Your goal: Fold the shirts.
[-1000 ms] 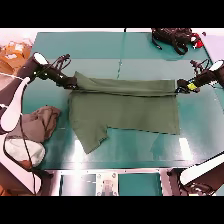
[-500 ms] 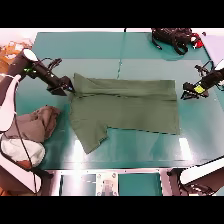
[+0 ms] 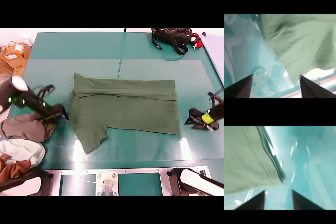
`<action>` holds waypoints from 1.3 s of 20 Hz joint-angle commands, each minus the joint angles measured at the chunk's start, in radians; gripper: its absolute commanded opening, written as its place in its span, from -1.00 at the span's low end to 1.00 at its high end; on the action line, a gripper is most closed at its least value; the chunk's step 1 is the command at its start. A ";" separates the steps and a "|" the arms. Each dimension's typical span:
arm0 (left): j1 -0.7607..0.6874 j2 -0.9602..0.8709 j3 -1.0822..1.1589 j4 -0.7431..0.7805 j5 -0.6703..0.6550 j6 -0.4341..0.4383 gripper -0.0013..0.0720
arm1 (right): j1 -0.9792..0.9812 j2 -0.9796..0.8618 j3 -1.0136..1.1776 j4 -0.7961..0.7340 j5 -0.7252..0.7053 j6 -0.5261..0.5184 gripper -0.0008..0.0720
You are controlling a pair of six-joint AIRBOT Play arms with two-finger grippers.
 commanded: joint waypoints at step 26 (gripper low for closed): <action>-0.254 0.238 -0.071 -0.064 0.078 -0.003 -0.91 | -0.053 0.071 -0.163 0.240 -0.201 -0.058 -0.93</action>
